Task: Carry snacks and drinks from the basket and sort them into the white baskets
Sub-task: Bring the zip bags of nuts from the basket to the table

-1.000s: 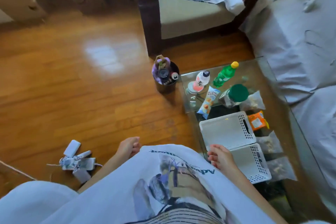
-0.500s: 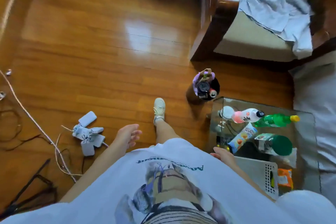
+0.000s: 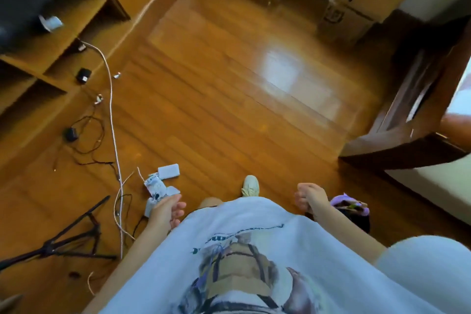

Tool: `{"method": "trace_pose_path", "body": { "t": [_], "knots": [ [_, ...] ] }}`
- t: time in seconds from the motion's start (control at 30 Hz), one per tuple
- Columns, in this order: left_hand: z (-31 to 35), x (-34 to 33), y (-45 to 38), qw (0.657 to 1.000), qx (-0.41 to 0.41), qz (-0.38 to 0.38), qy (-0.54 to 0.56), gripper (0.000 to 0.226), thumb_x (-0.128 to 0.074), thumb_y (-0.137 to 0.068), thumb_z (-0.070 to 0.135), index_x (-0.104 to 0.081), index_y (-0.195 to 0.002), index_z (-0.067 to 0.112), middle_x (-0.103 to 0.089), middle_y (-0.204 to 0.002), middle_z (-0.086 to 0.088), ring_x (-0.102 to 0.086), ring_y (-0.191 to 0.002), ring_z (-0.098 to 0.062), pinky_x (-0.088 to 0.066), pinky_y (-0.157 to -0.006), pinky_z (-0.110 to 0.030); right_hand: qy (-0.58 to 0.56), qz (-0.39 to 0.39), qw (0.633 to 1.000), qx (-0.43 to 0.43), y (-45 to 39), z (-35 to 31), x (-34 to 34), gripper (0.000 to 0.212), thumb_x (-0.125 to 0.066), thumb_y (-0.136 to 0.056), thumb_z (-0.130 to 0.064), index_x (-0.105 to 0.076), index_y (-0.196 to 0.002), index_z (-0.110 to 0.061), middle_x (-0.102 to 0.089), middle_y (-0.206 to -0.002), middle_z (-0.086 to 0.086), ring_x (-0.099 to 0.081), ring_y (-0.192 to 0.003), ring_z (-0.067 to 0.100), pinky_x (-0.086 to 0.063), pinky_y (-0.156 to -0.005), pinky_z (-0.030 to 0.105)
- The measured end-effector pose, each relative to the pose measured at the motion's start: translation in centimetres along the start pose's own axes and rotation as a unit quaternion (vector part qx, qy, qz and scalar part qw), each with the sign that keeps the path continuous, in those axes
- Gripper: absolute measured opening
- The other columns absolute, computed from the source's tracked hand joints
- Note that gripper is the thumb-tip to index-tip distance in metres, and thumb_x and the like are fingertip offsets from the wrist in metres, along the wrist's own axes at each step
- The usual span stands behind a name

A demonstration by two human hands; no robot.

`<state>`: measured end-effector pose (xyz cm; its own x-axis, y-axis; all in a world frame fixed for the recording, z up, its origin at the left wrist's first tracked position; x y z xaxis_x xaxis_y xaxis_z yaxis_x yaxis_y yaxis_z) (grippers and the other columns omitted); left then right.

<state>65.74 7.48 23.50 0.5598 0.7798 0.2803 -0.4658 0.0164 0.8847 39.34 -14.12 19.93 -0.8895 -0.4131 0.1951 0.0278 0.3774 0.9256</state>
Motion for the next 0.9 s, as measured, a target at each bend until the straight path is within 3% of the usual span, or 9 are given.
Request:
{"method": "trace_pose_path", "body": {
  "t": [0.1, 0.23, 0.37, 0.43, 0.5, 0.57, 0.67, 0.77, 0.9],
  "knots": [
    [1.6, 0.6, -0.8, 0.999, 0.024, 0.021, 0.041, 0.012, -0.051, -0.094, 0.019, -0.055, -0.102, 0.011, -0.055, -0.073, -0.003, -0.046, -0.060, -0.014, -0.030, -0.051, -0.024, 0.076, 0.009, 0.995, 0.071, -0.4, -8.5, -3.0, 0.009, -0.043, -0.095, -0.008, -0.052, -0.092, -0.009, -0.046, -0.062, 0.006, -0.041, -0.046, 0.013, -0.029, -0.042, 0.020],
    [2.5, 1.7, -2.7, 0.990, 0.076, 0.056, 0.109, 0.016, -0.053, -0.093, 0.016, -0.056, -0.079, 0.010, -0.055, -0.071, -0.007, -0.046, -0.061, -0.017, -0.035, -0.057, -0.026, 0.155, -0.049, 0.978, 0.127, -1.1, -15.5, -7.0, 0.011, -0.042, -0.096, -0.010, -0.052, -0.099, -0.009, -0.051, -0.065, 0.006, -0.046, -0.055, 0.016, -0.034, -0.054, 0.025],
    [4.6, 2.5, -5.9, 0.976, 0.126, 0.054, 0.167, 0.022, -0.046, -0.096, 0.013, -0.053, -0.076, 0.008, -0.060, -0.038, 0.001, -0.047, -0.062, -0.017, -0.036, -0.059, -0.024, 0.181, -0.071, 0.968, 0.157, -2.0, -21.6, -11.0, 0.011, -0.043, -0.096, -0.013, -0.054, -0.098, -0.011, -0.054, -0.067, 0.005, -0.051, -0.059, 0.014, -0.040, -0.059, 0.025],
    [7.0, 2.7, -7.9, 0.973, 0.139, 0.057, 0.177, 0.026, -0.043, -0.097, 0.014, -0.051, -0.073, 0.009, -0.055, -0.031, 0.004, -0.053, -0.051, -0.015, -0.038, -0.052, -0.022, 0.181, -0.073, 0.968, 0.155, -3.0, -24.3, -12.7, 0.010, -0.045, -0.096, -0.014, -0.055, -0.097, -0.012, -0.056, -0.069, 0.004, -0.052, -0.059, 0.014, -0.042, -0.060, 0.026],
    [10.2, 2.8, -10.0, 0.971, 0.145, 0.045, 0.184, 0.027, -0.040, -0.098, 0.018, -0.049, -0.075, 0.010, -0.057, -0.036, 0.002, -0.053, -0.034, -0.010, -0.037, -0.046, -0.021, 0.169, -0.063, 0.974, 0.141, -3.7, -27.1, -14.0, 0.010, -0.046, -0.096, -0.014, -0.055, -0.095, -0.013, -0.056, -0.069, 0.005, -0.052, -0.059, 0.014, -0.042, -0.058, 0.026],
    [14.2, 3.0, -12.0, 0.969, 0.157, 0.026, 0.187, 0.029, -0.038, -0.099, 0.023, -0.048, -0.075, 0.010, -0.057, -0.050, -0.003, -0.051, -0.041, -0.014, -0.030, -0.052, -0.024, 0.145, -0.041, 0.982, 0.112, -4.6, -29.5, -15.0, 0.012, -0.045, -0.096, -0.011, -0.055, -0.090, -0.014, -0.055, -0.067, 0.005, -0.050, -0.056, 0.016, -0.038, -0.055, 0.025],
    [21.2, 2.9, -14.5, 0.977, 0.148, 0.024, 0.151, 0.033, -0.044, -0.097, 0.024, -0.051, -0.070, 0.008, -0.054, -0.049, -0.002, -0.045, -0.051, -0.015, -0.029, -0.049, -0.022, 0.119, -0.005, 0.990, 0.079, -5.3, -32.6, -16.1, 0.016, -0.044, -0.094, -0.007, -0.054, -0.084, -0.015, -0.052, -0.065, 0.007, -0.046, -0.053, 0.017, -0.031, -0.048, 0.020],
    [29.6, 1.9, -15.9, 0.992, 0.077, 0.026, 0.101, 0.016, -0.050, -0.095, 0.019, -0.058, -0.089, 0.006, -0.059, -0.060, -0.001, -0.051, -0.052, -0.012, -0.035, -0.046, -0.021, 0.103, 0.012, 0.993, 0.064, -6.3, -35.1, -17.4, 0.010, -0.046, -0.093, -0.006, -0.052, -0.087, -0.011, -0.050, -0.064, 0.010, -0.047, -0.045, 0.017, -0.035, -0.039, 0.016],
    [39.2, -0.2, -17.3, 0.999, -0.009, 0.010, 0.042, 0.014, -0.052, -0.095, 0.022, -0.059, -0.105, 0.016, -0.062, -0.081, -0.001, -0.054, -0.068, -0.012, -0.041, -0.057, -0.023, 0.092, 0.043, 0.994, 0.048, -7.5, -38.2, -18.9, 0.006, -0.048, -0.093, -0.004, -0.052, -0.098, -0.003, -0.051, -0.065, 0.013, -0.048, -0.050, 0.022, -0.043, -0.048, 0.025]
  ]
}}
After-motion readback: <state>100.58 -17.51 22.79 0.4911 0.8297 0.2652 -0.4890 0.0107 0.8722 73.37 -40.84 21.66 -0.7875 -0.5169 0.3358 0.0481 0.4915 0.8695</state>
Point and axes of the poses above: each hand's wrist, its own y-axis away from the middle knuckle, its own x-axis out of the back of the hand, z = x × y, the point moved 1 cm from there along -y, towards the middle knuckle
